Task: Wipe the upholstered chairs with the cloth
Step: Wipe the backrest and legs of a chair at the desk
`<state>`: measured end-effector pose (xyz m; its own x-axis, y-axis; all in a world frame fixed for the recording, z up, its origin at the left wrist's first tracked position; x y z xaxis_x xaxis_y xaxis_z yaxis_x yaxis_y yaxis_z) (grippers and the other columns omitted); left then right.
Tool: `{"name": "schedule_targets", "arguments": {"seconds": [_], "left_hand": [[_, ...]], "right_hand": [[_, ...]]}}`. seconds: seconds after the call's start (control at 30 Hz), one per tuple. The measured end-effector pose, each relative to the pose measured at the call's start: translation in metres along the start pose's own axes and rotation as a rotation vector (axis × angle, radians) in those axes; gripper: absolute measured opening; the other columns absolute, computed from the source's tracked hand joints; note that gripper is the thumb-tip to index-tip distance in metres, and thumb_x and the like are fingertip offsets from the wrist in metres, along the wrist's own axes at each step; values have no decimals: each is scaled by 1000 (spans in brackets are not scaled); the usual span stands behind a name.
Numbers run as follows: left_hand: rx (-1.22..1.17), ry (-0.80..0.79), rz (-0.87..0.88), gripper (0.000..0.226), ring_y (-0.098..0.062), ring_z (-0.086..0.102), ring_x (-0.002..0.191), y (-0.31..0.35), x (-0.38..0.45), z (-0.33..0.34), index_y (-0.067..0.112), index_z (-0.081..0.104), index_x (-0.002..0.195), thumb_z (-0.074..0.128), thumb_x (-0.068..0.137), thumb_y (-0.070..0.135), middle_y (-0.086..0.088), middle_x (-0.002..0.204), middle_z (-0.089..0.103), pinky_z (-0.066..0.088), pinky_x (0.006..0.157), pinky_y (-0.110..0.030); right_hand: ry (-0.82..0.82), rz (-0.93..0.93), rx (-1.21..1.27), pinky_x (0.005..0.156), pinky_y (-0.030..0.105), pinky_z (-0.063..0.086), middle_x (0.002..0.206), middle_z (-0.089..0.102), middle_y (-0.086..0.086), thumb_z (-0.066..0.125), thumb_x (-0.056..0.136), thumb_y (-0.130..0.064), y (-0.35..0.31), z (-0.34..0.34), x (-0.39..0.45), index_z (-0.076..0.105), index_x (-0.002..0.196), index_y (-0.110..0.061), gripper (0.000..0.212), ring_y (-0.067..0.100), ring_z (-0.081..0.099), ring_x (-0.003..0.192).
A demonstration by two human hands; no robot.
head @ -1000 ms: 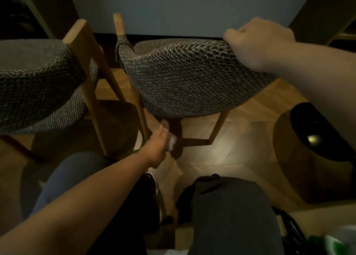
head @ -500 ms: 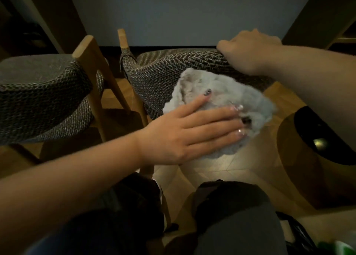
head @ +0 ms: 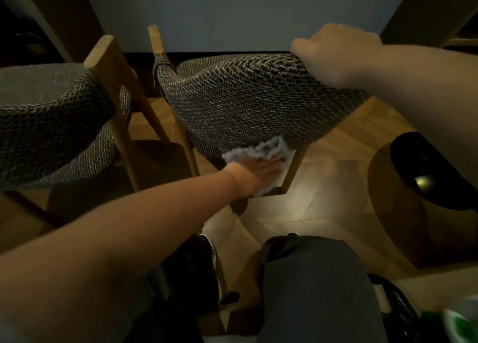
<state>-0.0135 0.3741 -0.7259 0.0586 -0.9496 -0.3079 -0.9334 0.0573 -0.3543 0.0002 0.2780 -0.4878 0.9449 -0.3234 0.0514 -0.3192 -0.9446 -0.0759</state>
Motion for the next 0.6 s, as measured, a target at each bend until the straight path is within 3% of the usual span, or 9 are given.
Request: {"name": "schedule_targets", "arguments": {"seconds": [0.07,0.13,0.2,0.27,0.3,0.4,0.5,0.6], "left_hand": [[-238,-223,-57,70,-32,0,148,12,-6,7,16,6,155,47,98,23,-9,162,1,6,119,-53],[-589,-122,-139,77,-32,17,146,16,-18,-10,21,2,155,51,95,20,-10,161,11,24,115,-49],[-915,153,-257,79,-31,40,134,8,-44,-30,23,4,154,53,93,15,-6,153,32,39,102,-42],[-1173,533,-366,84,-22,37,139,-3,-83,-50,27,6,154,58,90,14,4,155,27,37,110,-37],[-1234,736,-414,81,-20,30,143,-9,-104,-61,22,9,154,59,90,13,1,157,24,32,115,-38],[-1080,1196,-579,63,-32,23,144,-30,-154,-91,-13,20,143,50,96,16,-27,152,24,23,119,-38],[-822,1404,-635,52,-37,15,143,-45,-174,-124,-13,24,136,49,97,10,-45,143,20,18,119,-43],[-638,1503,-759,43,-42,14,141,-49,-166,-135,-8,31,132,51,98,8,-45,142,16,18,119,-45]], "right_hand": [[-49,-19,-88,85,54,33,73,39,10,14,90,-39,-1,2,0,35,71,-14,38,25,36,65],[-57,-22,-126,83,51,31,72,41,8,9,82,-48,2,5,3,41,71,-13,49,22,35,63],[-42,-21,-136,76,45,23,68,41,7,10,83,-49,4,6,5,43,67,-11,54,21,35,61],[-20,-18,-114,76,42,19,65,39,6,15,91,-46,6,5,6,41,60,-11,53,21,33,58],[-9,-9,-94,77,42,17,64,38,6,18,94,-44,7,3,6,40,58,-11,53,21,32,57],[-20,10,-66,81,45,25,69,45,5,23,96,-43,7,2,5,52,66,-9,53,22,37,63],[-6,24,55,104,52,28,85,61,-3,31,91,-57,8,-1,2,70,85,-19,55,19,45,78],[33,43,246,110,54,24,91,65,-10,33,80,-73,10,-4,-4,73,82,-30,59,15,50,89]]}}
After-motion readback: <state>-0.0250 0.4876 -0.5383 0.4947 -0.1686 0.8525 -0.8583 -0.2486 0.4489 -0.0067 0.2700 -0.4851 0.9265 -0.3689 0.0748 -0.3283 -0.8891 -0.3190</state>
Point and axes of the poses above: each hand's wrist, its own x-axis towards the middle knuckle, its own z-axis out of the palm, y = z × x, the point moved 6 cm from there along x, towards the middle knuckle
